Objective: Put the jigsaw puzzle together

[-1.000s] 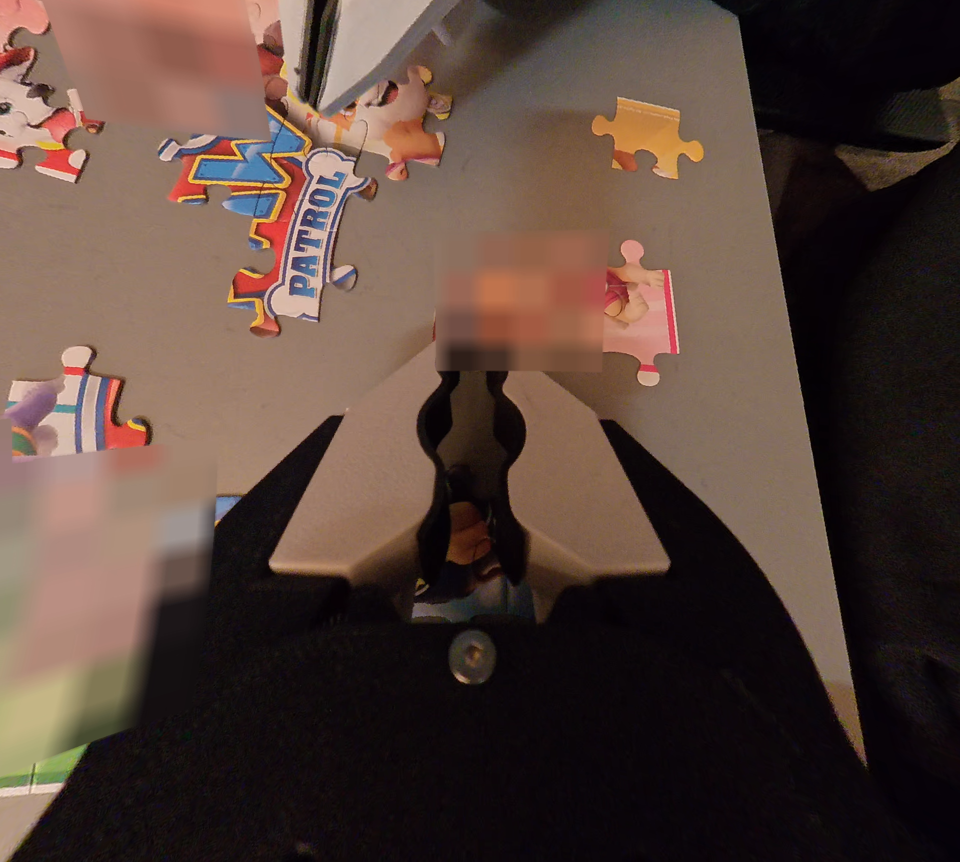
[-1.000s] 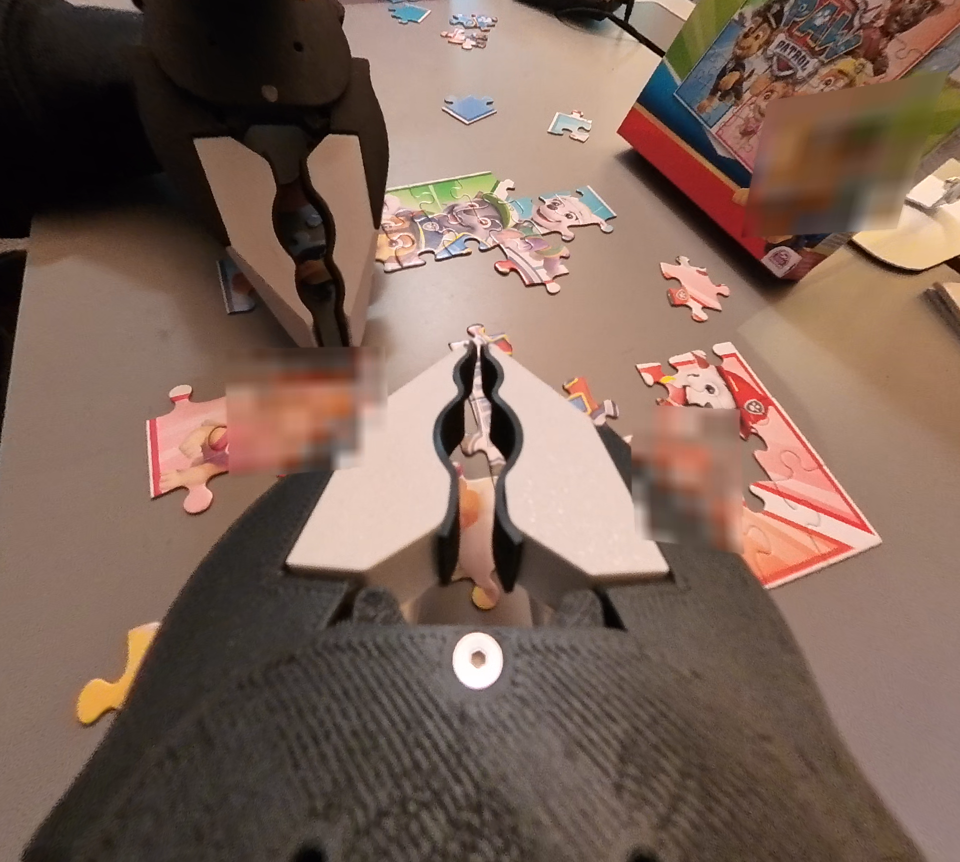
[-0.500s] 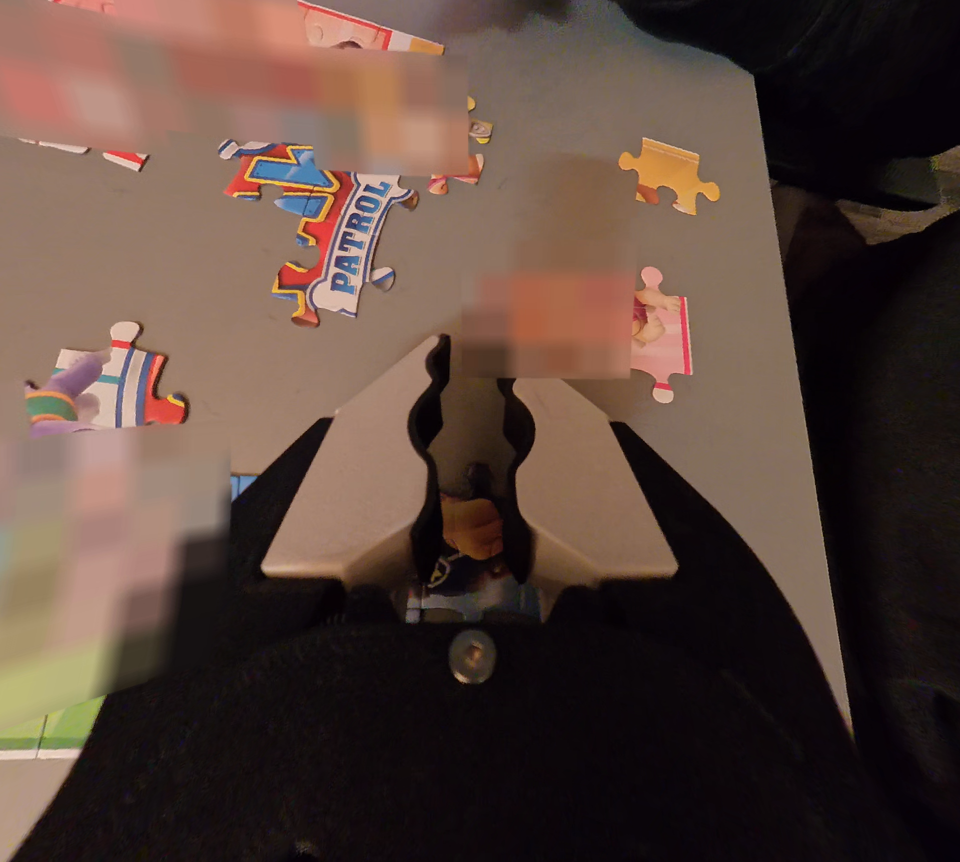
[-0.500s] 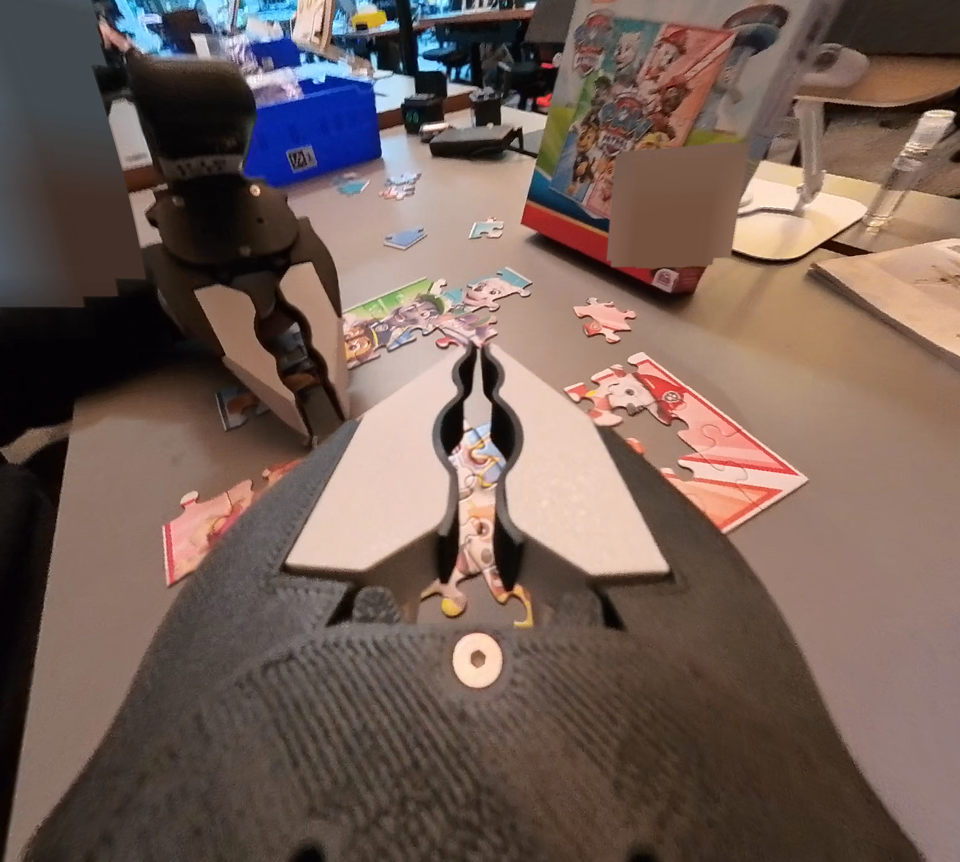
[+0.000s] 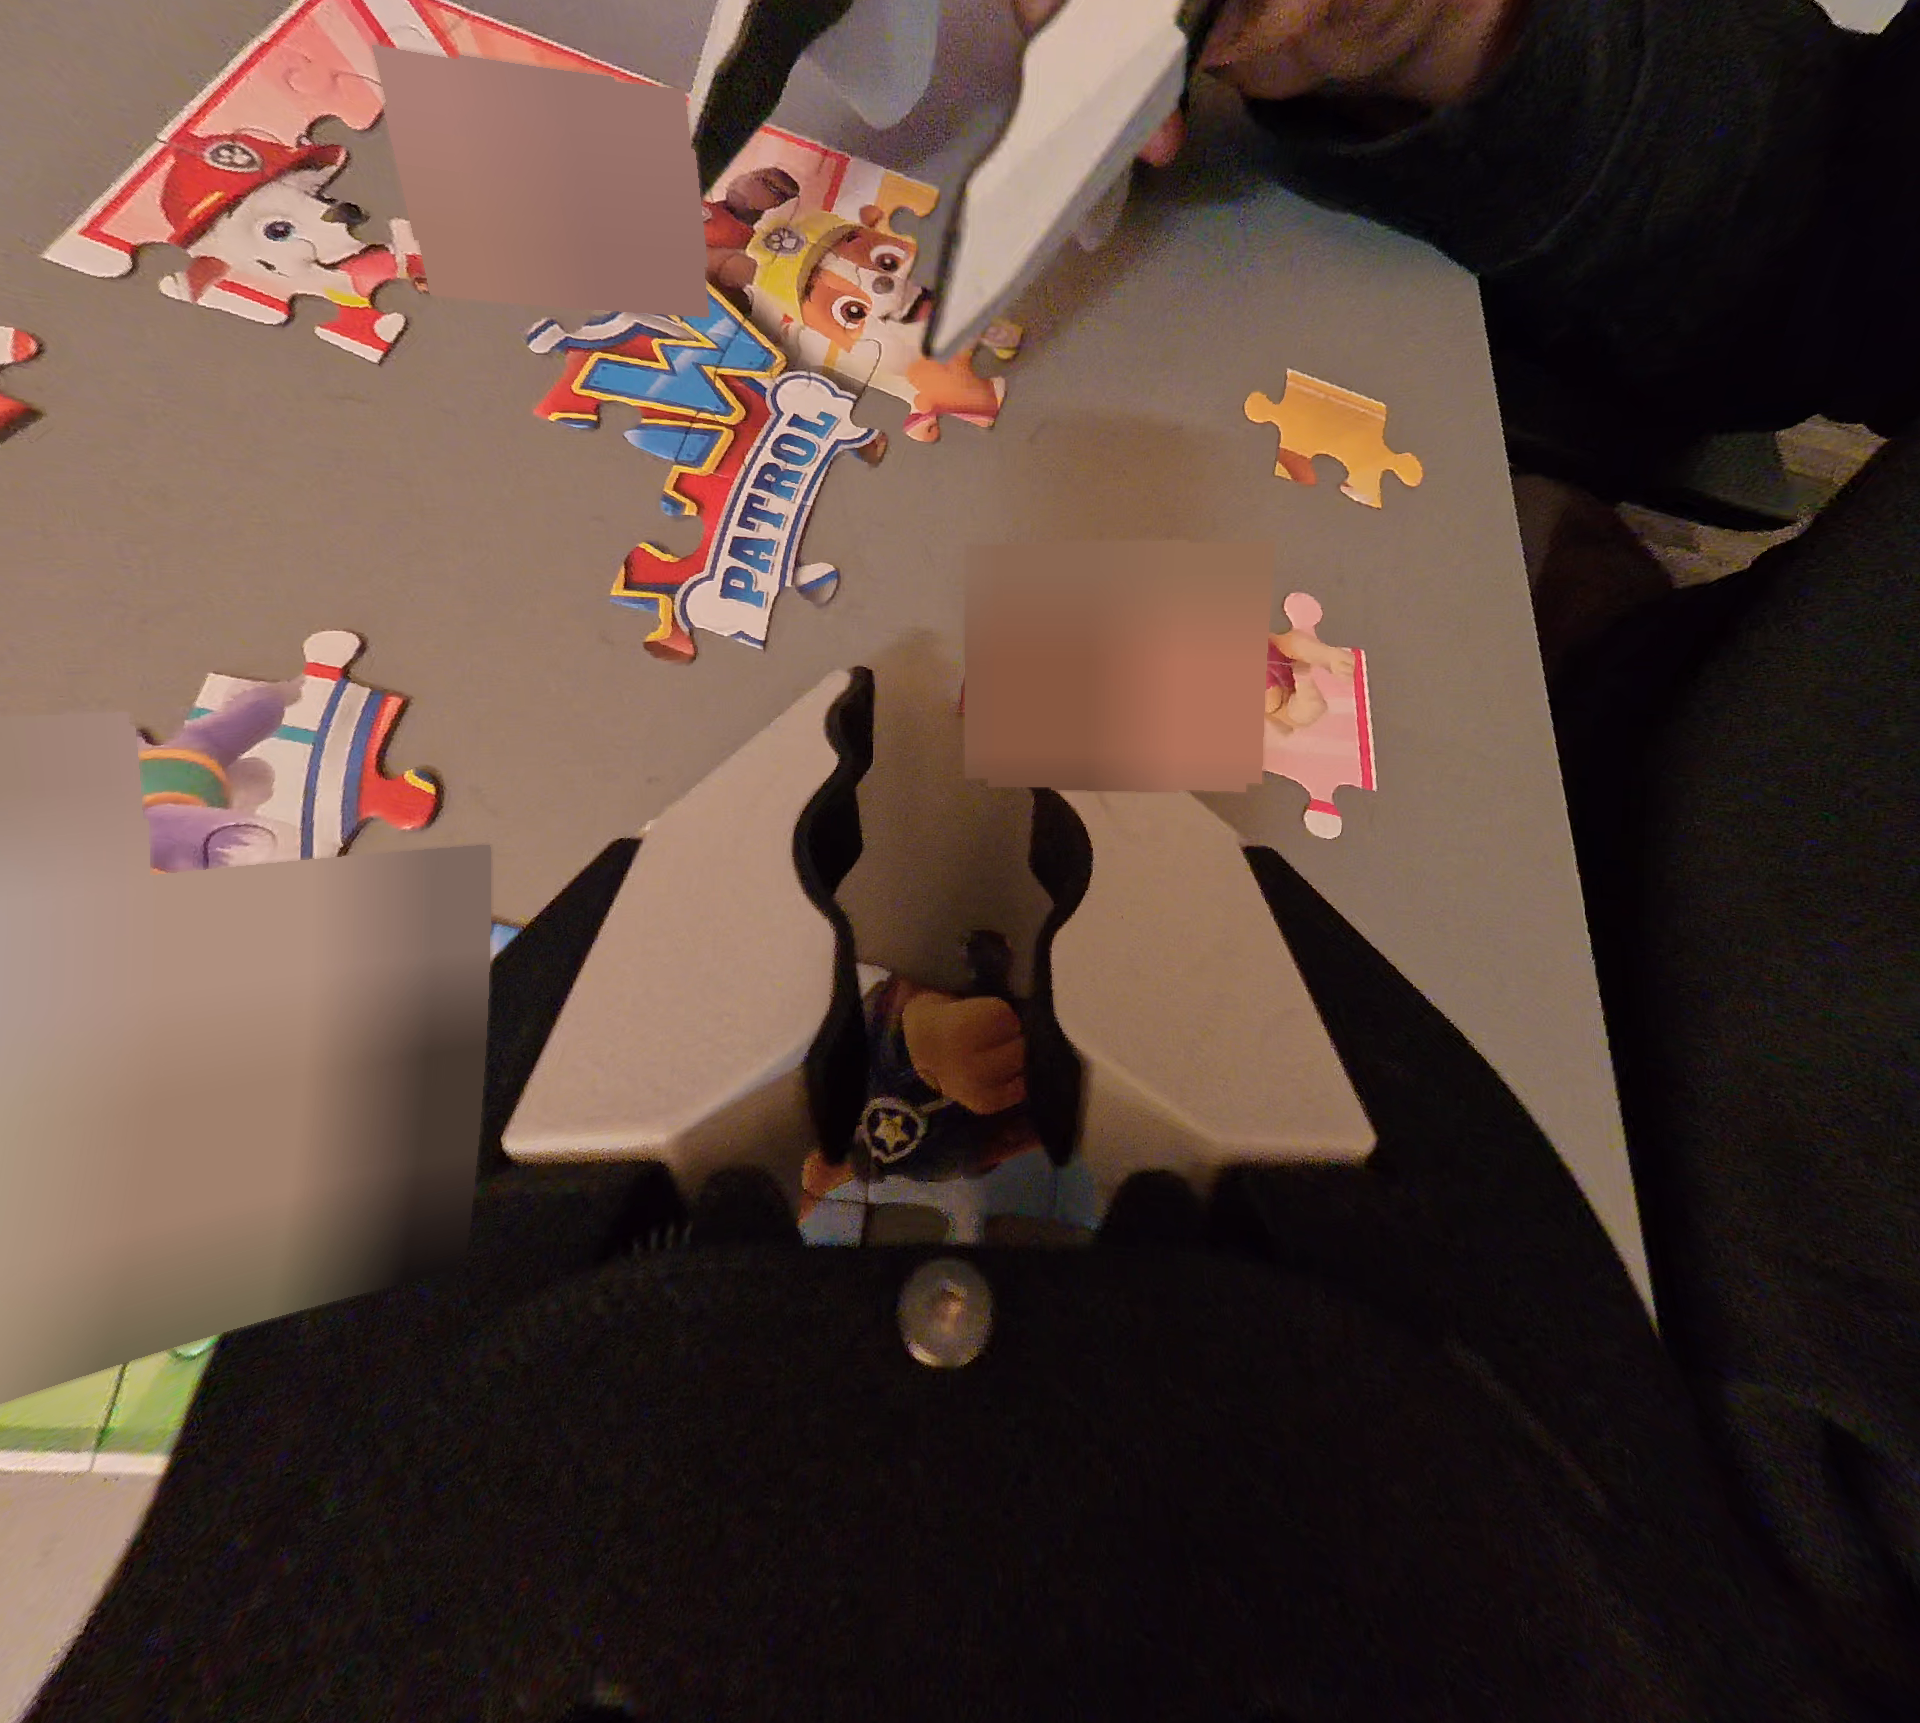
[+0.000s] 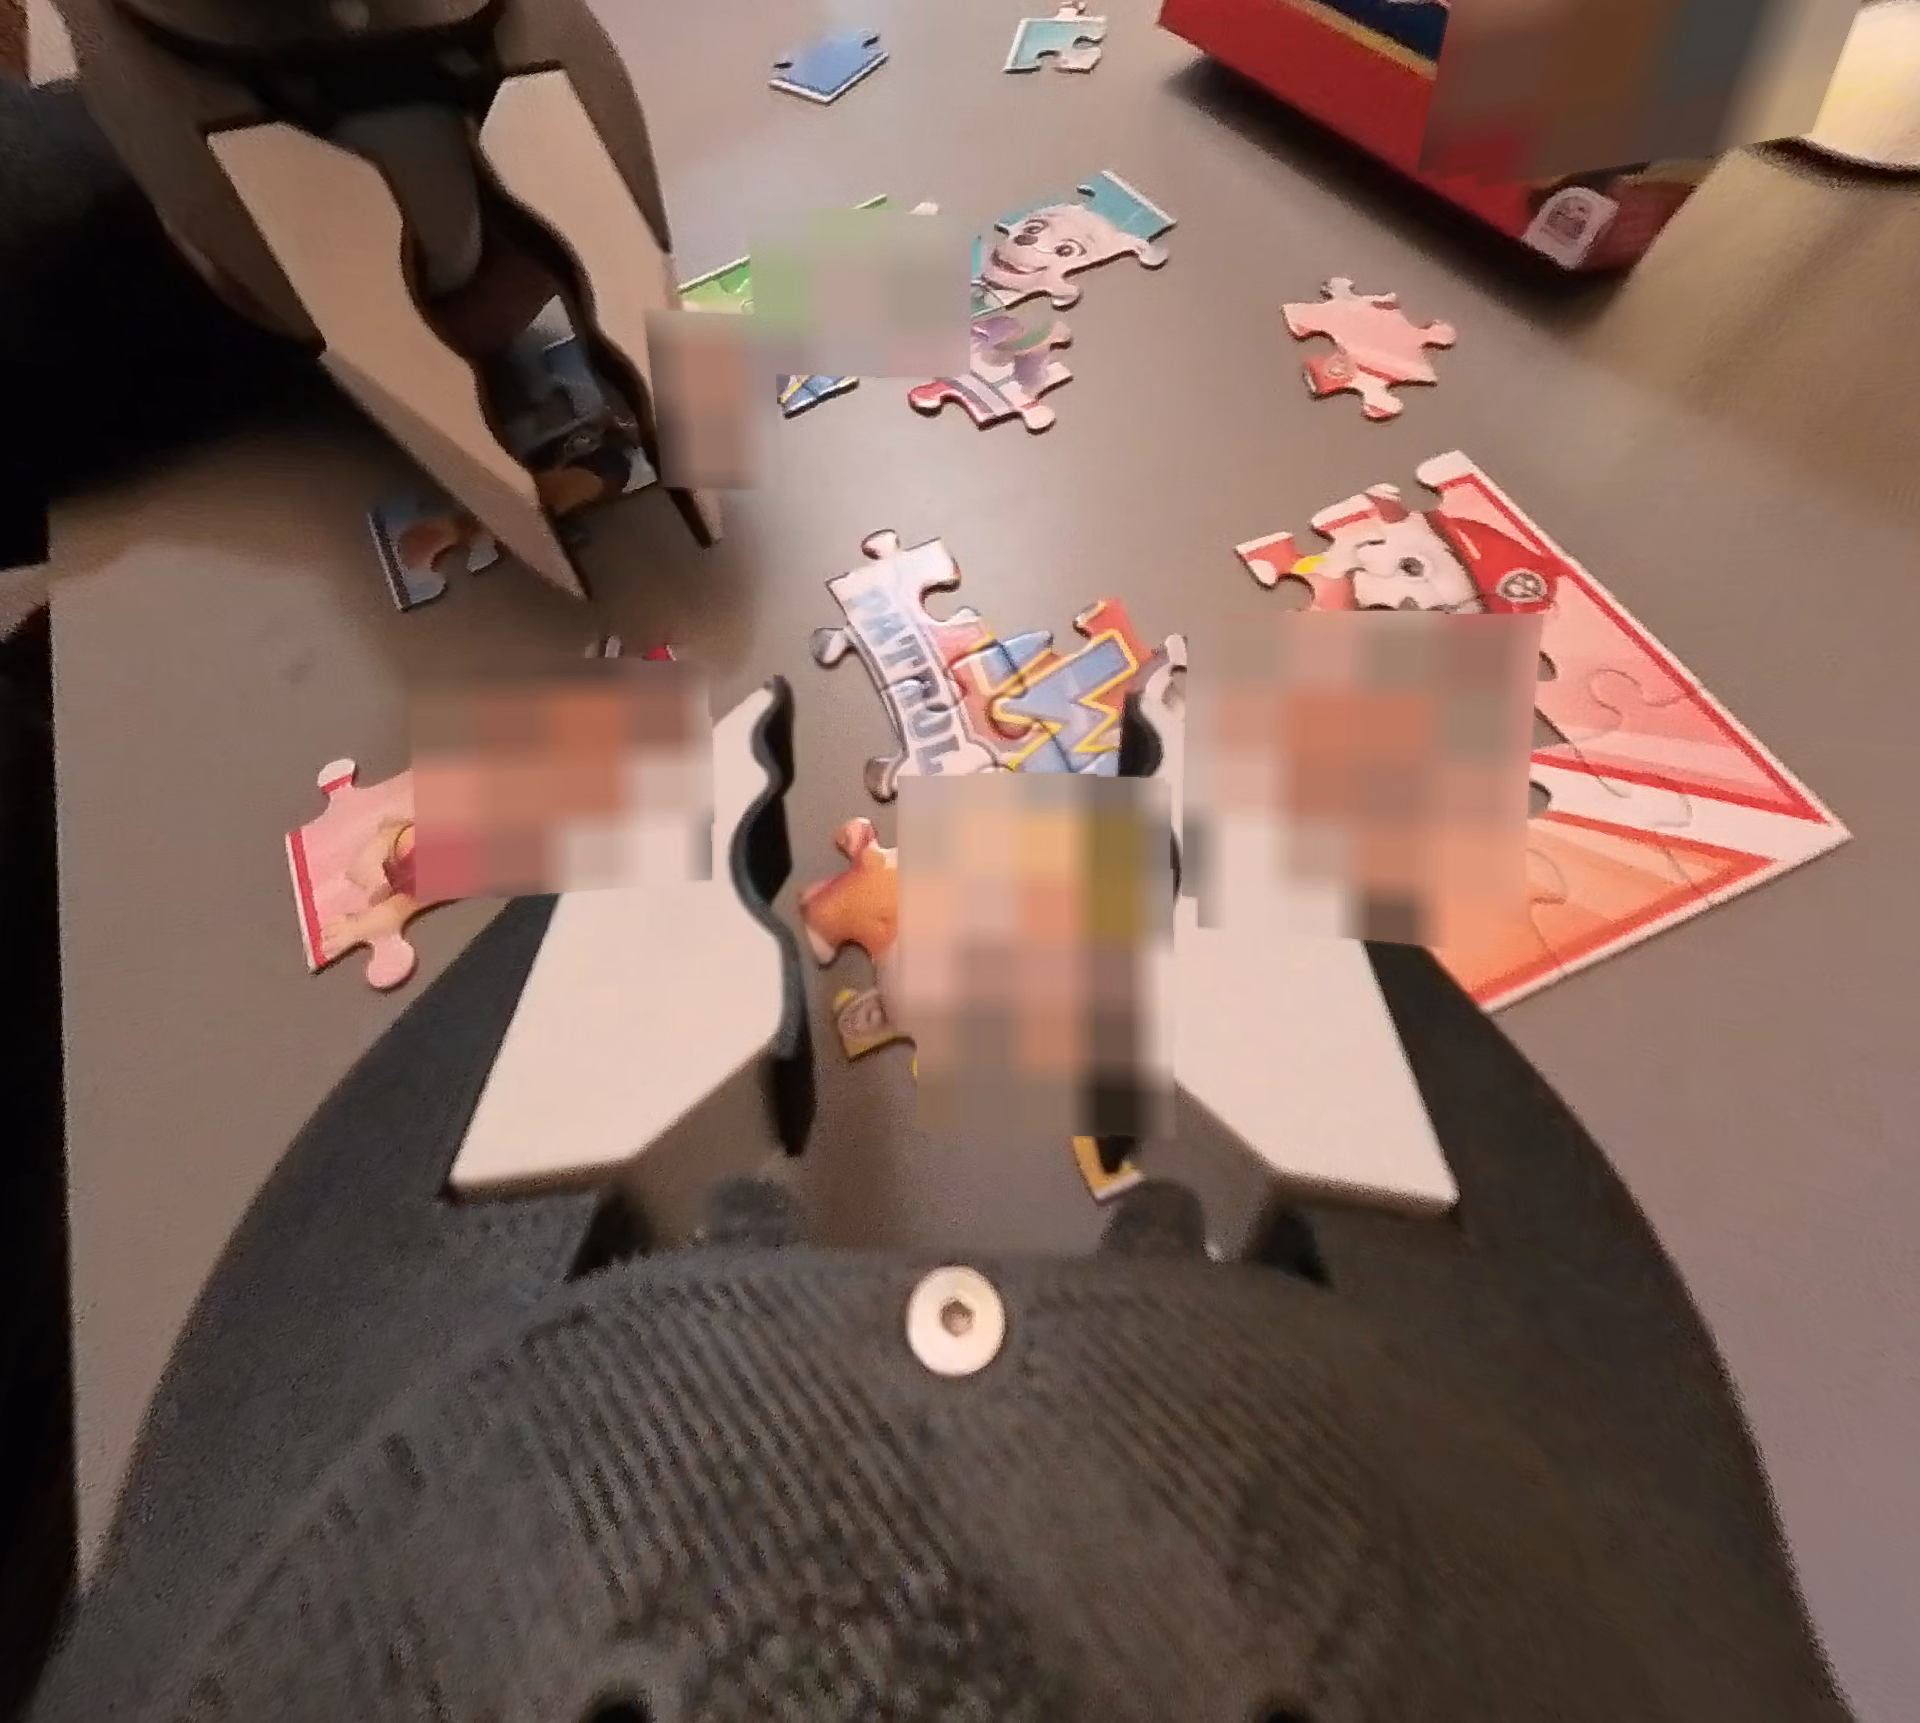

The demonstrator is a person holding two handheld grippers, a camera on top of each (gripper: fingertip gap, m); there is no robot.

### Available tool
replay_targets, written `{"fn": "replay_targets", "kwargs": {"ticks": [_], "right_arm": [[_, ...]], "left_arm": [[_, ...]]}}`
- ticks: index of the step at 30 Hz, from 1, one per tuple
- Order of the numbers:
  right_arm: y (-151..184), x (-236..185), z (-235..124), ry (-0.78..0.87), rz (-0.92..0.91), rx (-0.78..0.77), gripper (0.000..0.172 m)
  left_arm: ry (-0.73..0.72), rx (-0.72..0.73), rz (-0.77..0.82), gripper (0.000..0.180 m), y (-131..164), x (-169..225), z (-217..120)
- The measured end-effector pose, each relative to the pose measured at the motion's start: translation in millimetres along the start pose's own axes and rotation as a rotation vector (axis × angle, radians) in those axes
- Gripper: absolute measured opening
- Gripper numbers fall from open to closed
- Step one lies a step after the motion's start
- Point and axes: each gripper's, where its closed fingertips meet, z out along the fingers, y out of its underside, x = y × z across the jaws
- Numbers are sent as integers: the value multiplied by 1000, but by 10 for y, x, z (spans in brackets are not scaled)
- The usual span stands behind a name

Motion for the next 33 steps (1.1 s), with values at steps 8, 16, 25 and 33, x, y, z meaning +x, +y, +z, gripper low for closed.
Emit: {"fn": "replay_targets", "kwargs": {"ticks": [8,16,25,33], "right_arm": [[261,38,144,77,-94,-170,63],[299,206,91,141,-46,-179,57],[326,284,31,138,-42,-178,57],[324,289,35,144,-43,-179,57]], "left_arm": [[-11,3,-8,26,0,-28,-7],[-5,1,-18,27,4,-32,-7],[-7,0,-16,28,7,-31,-7],[-6,-14,-16,28,21,-27,9]]}}
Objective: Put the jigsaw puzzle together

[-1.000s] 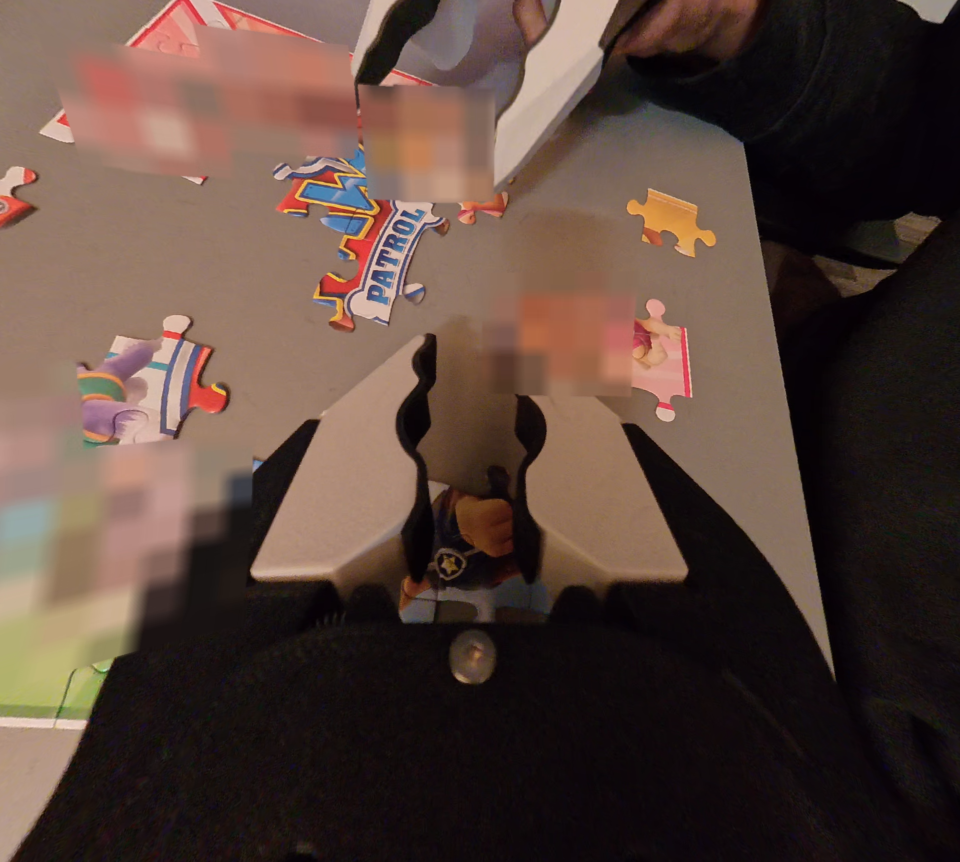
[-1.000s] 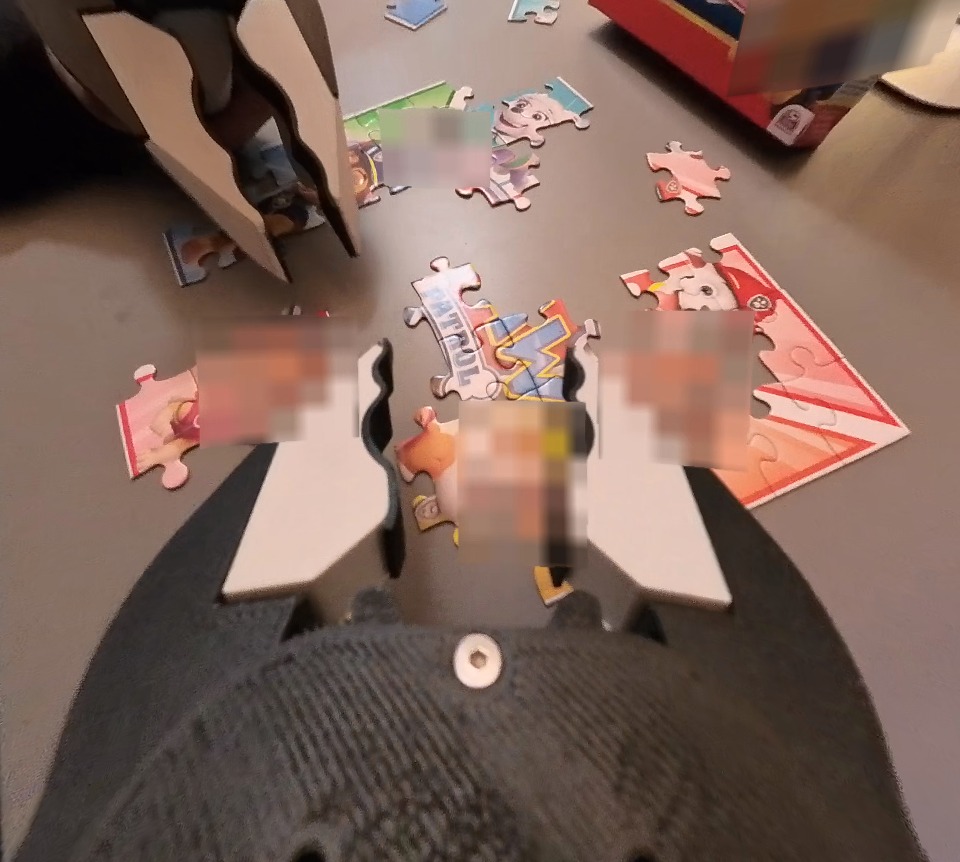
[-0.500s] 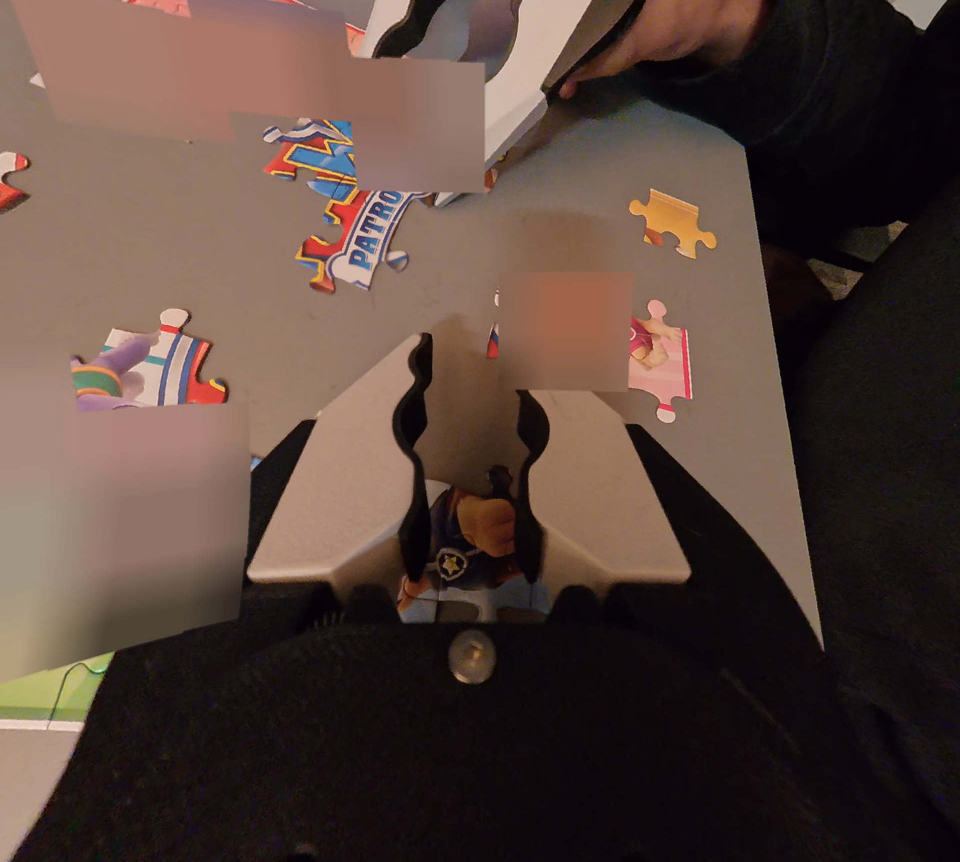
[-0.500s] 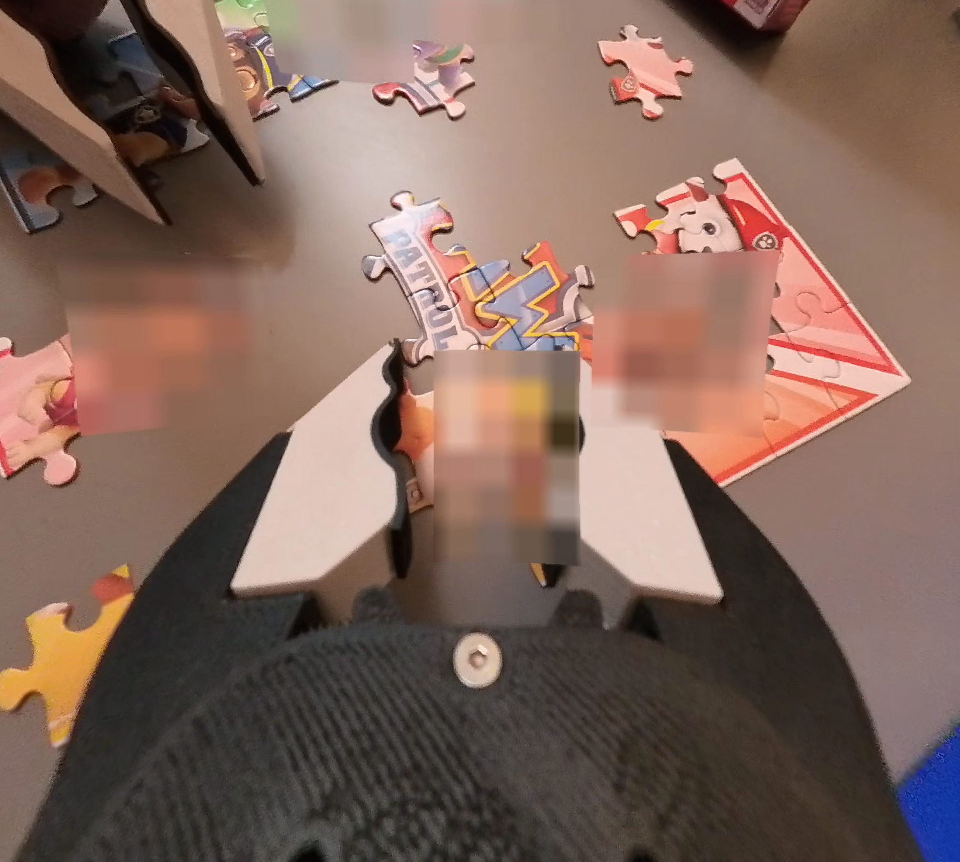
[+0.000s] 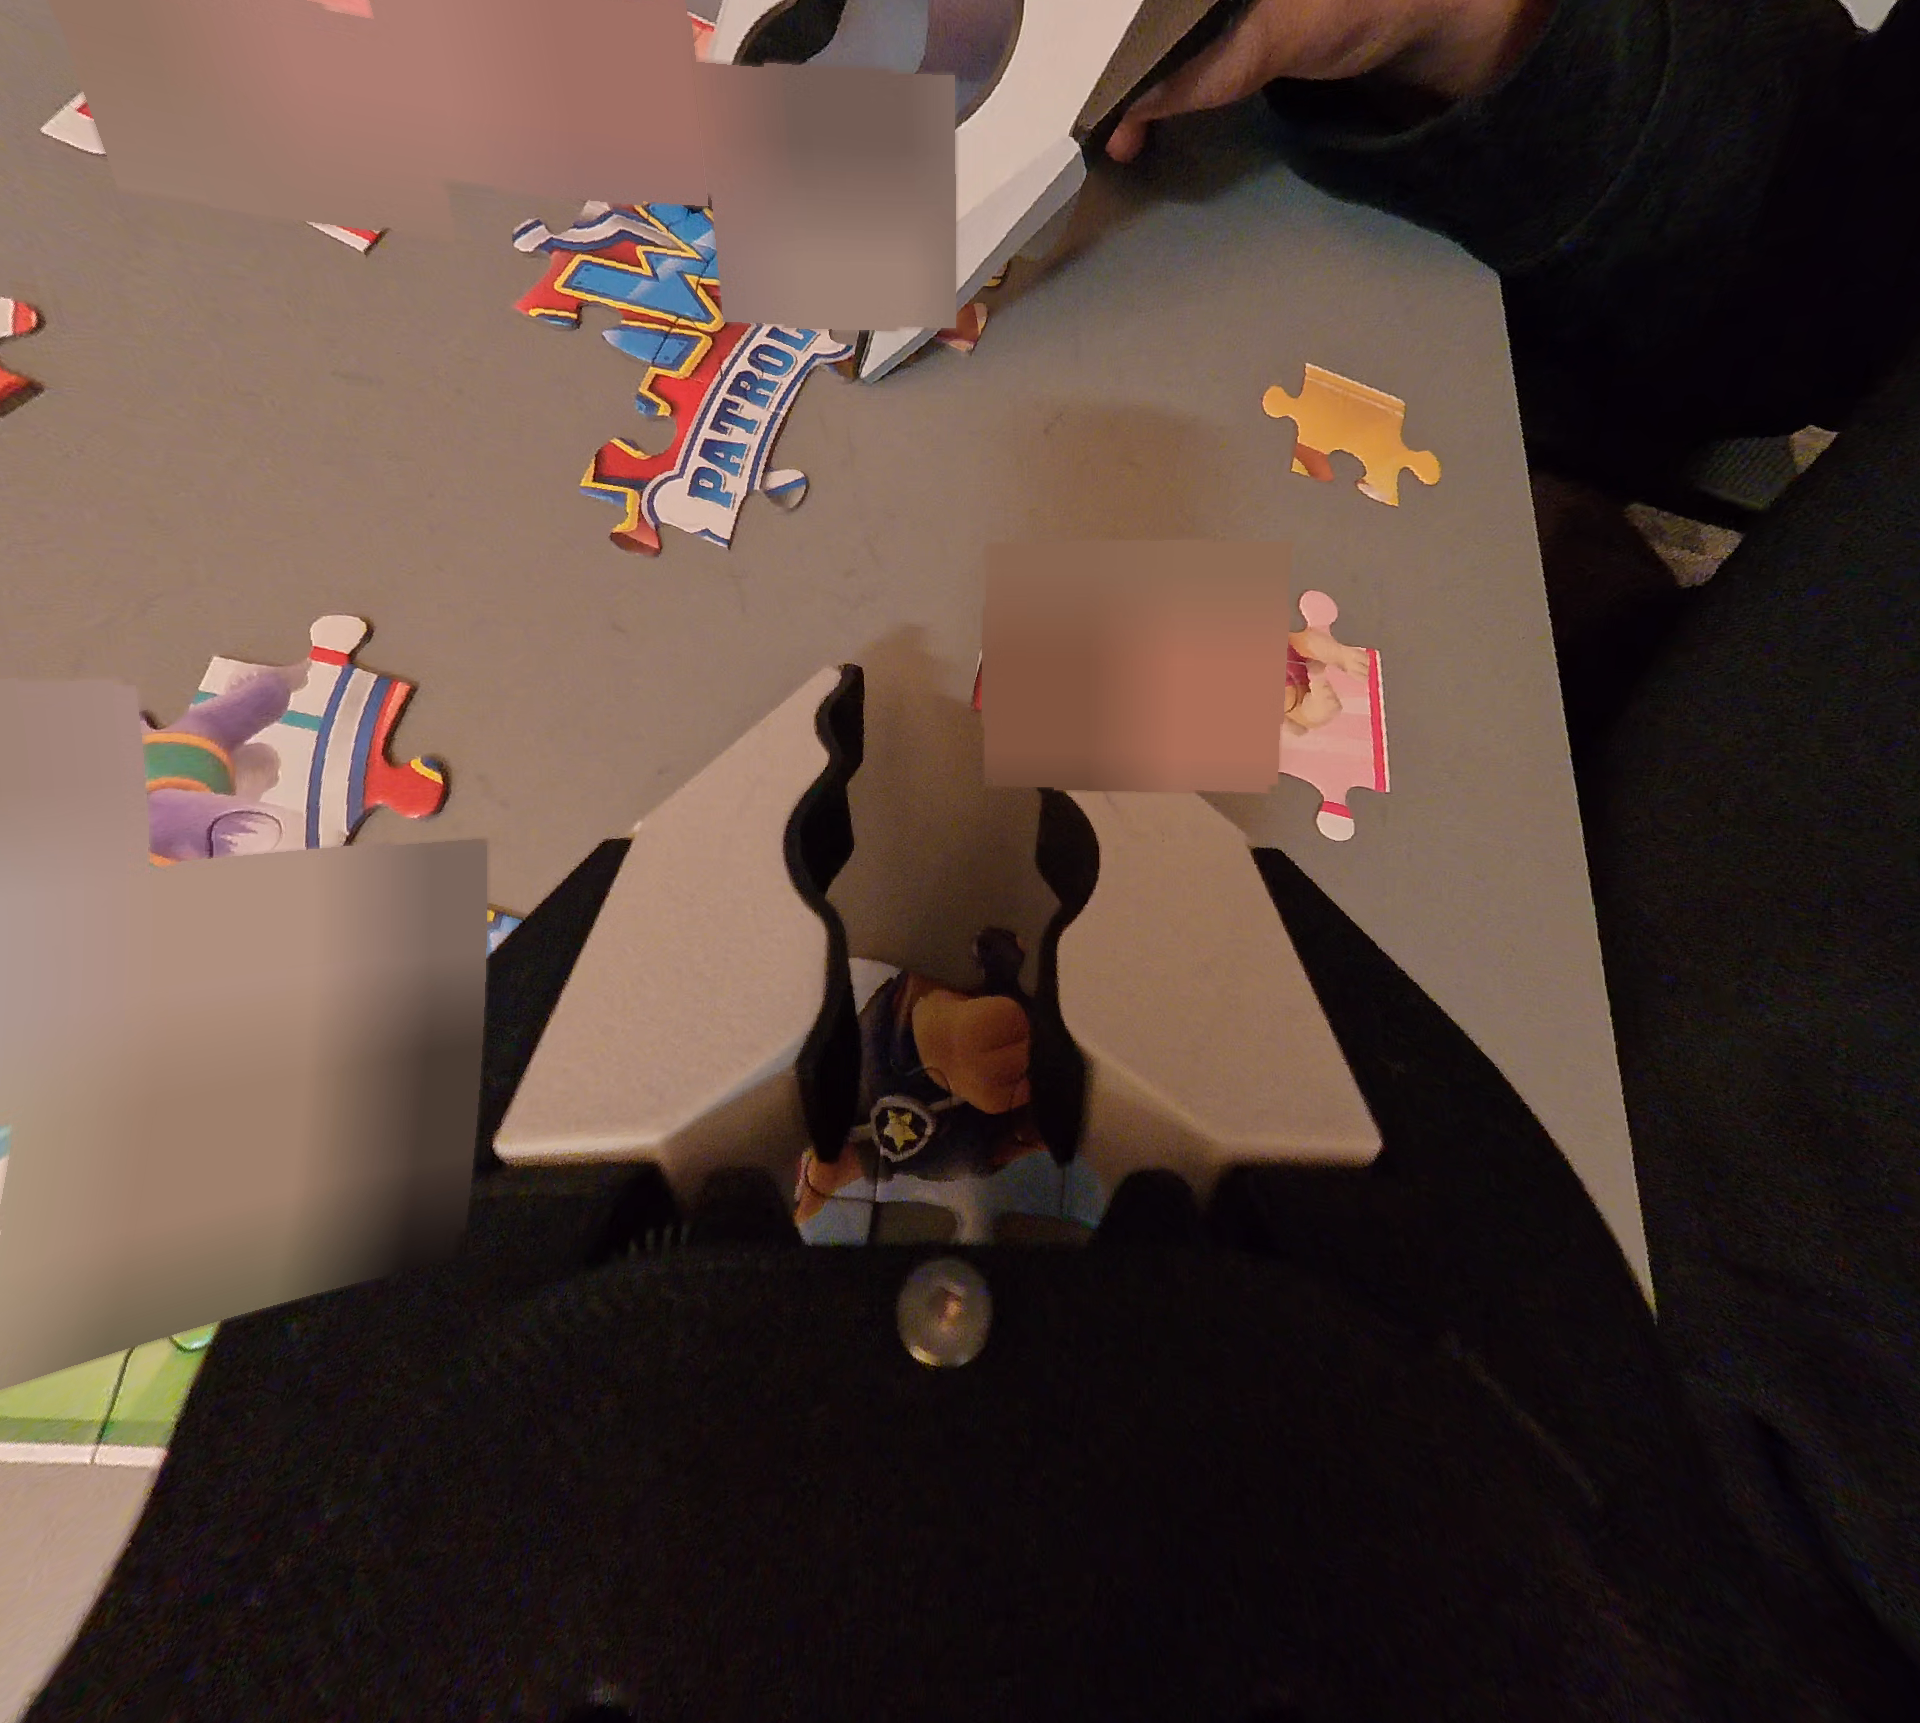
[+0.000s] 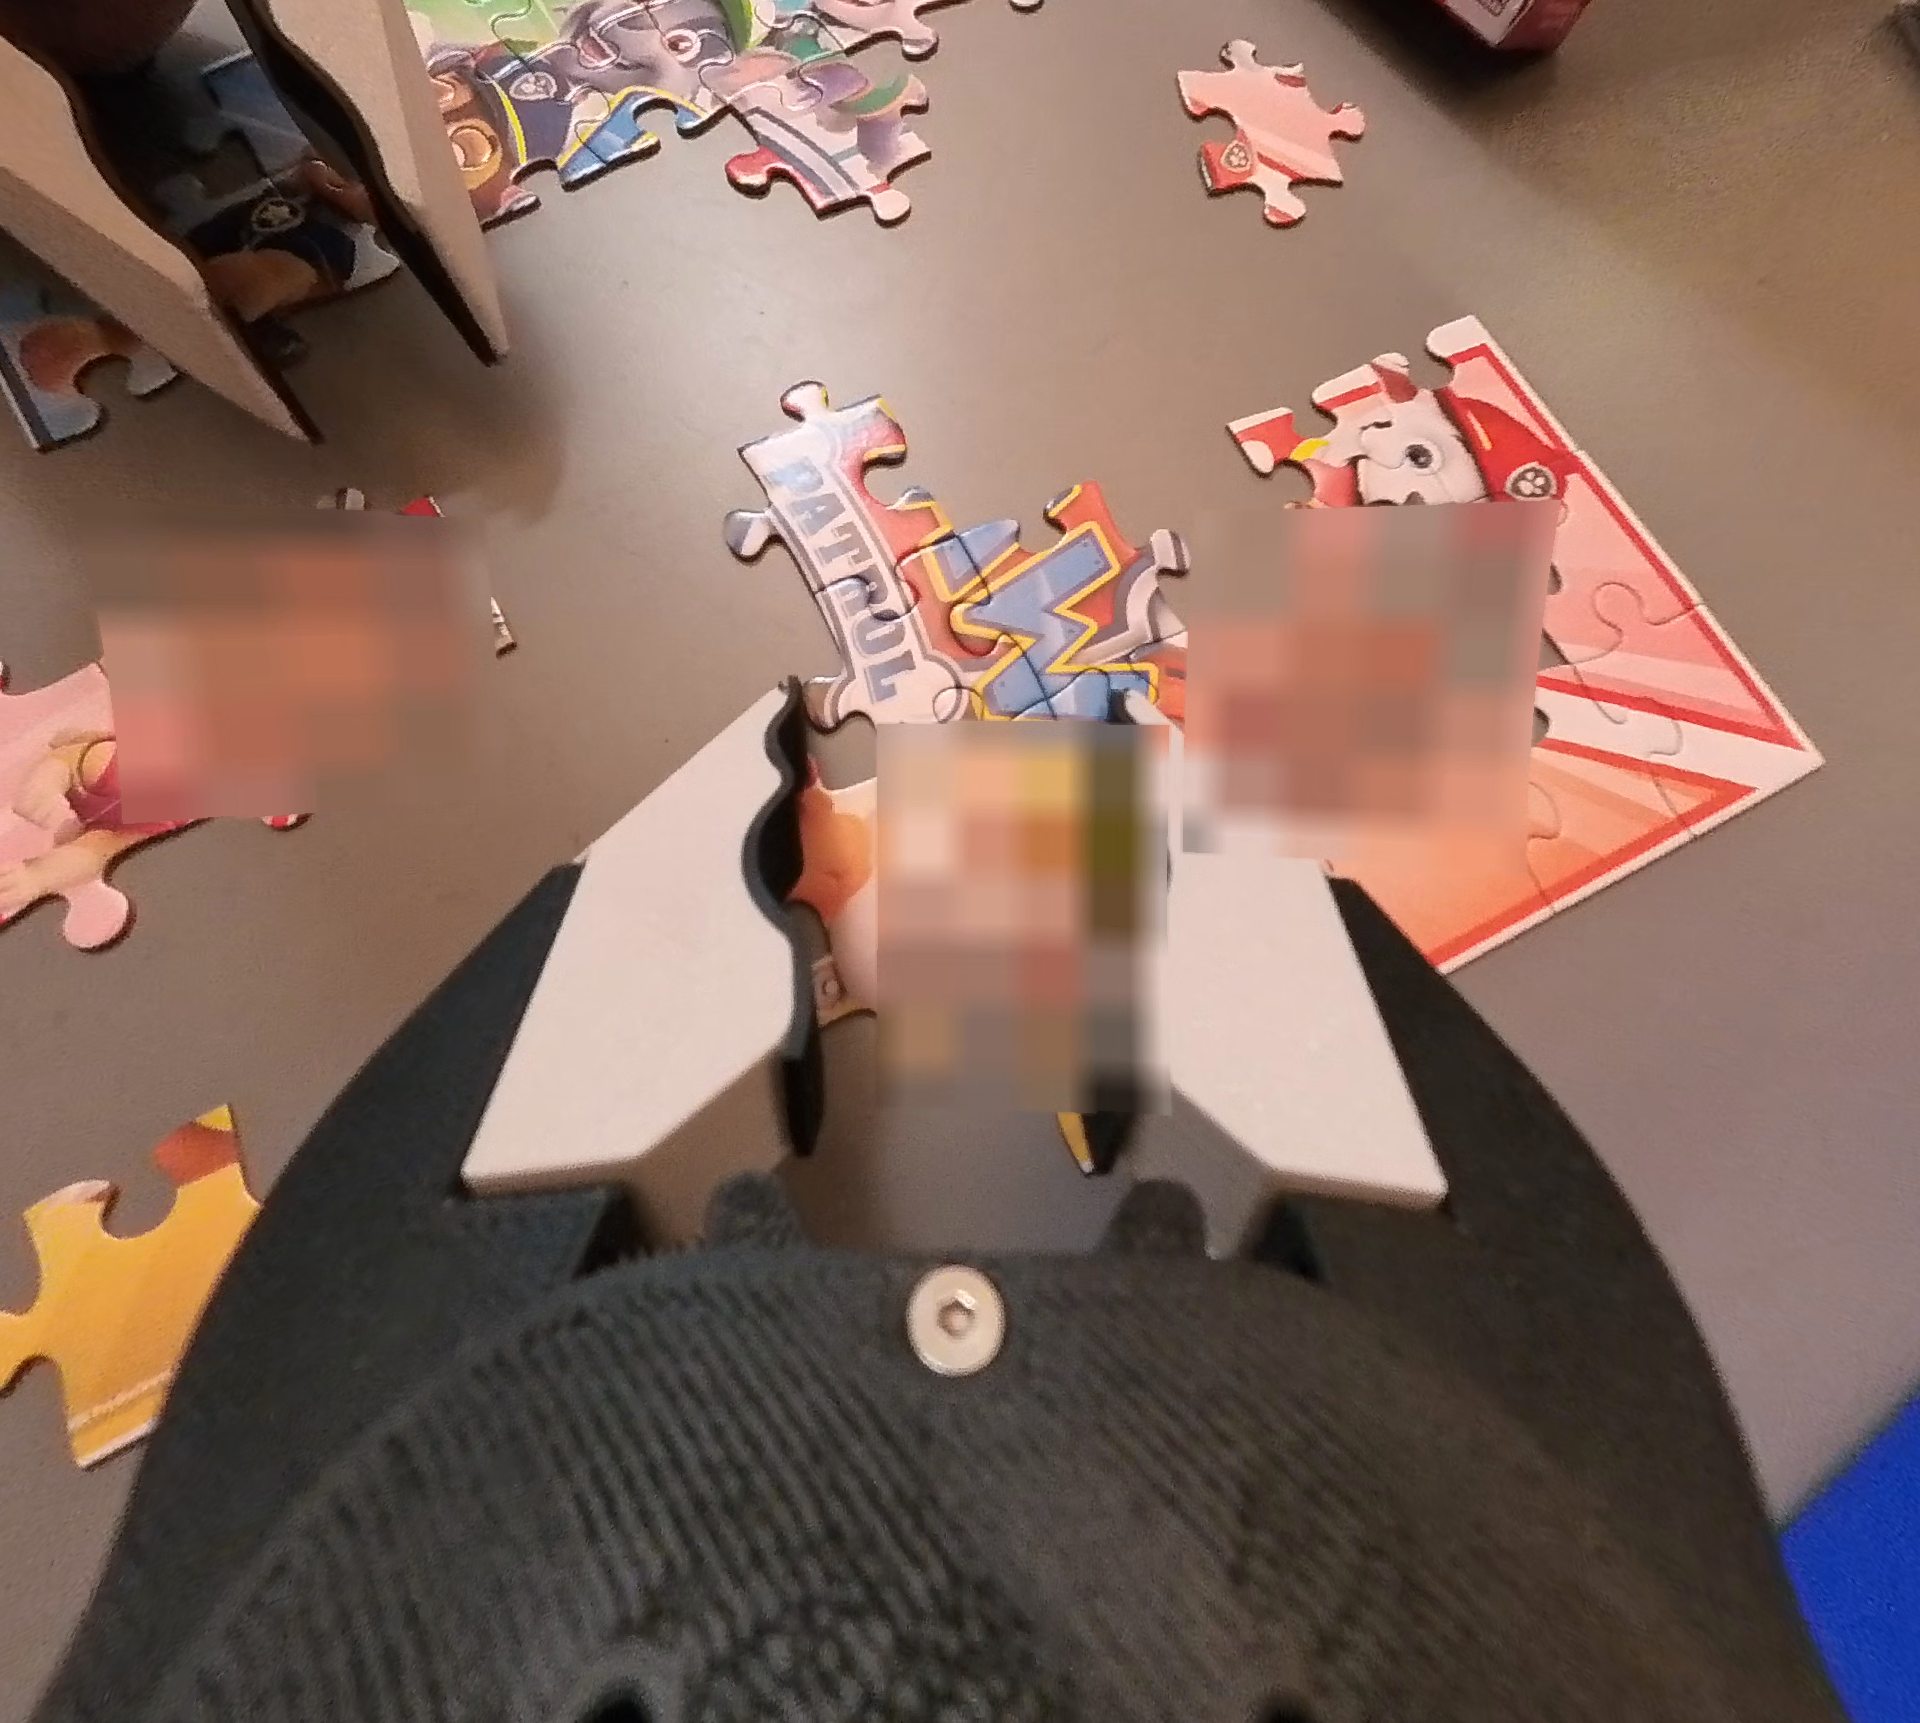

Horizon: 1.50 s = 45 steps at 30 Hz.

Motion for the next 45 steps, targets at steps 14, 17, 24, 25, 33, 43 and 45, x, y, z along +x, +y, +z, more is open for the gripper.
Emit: {"fn": "replay_targets", "kwargs": {"ticks": [14,17,24,25,33,43,45], "right_arm": [[-35,-21,21,41,-16,5,60],[-14,23,10,49,12,0,61],[34,167,-33,81,70,-3,61],[37,172,-34,85,69,-4,61],[38,171,-35,85,68,-4,60],[41,170,-35,82,72,-4,60],[40,165,-35,80,70,-3,60]], "left_arm": [[6,-19,-11,29,18,-2,21],[7,-16,-11,29,15,-2,19],[5,-9,1,27,6,10,11],[6,-7,1,27,4,10,9],[6,-8,0,28,4,11,10],[17,3,-6,28,-8,17,2],[17,8,-9,29,-14,13,-3]]}}
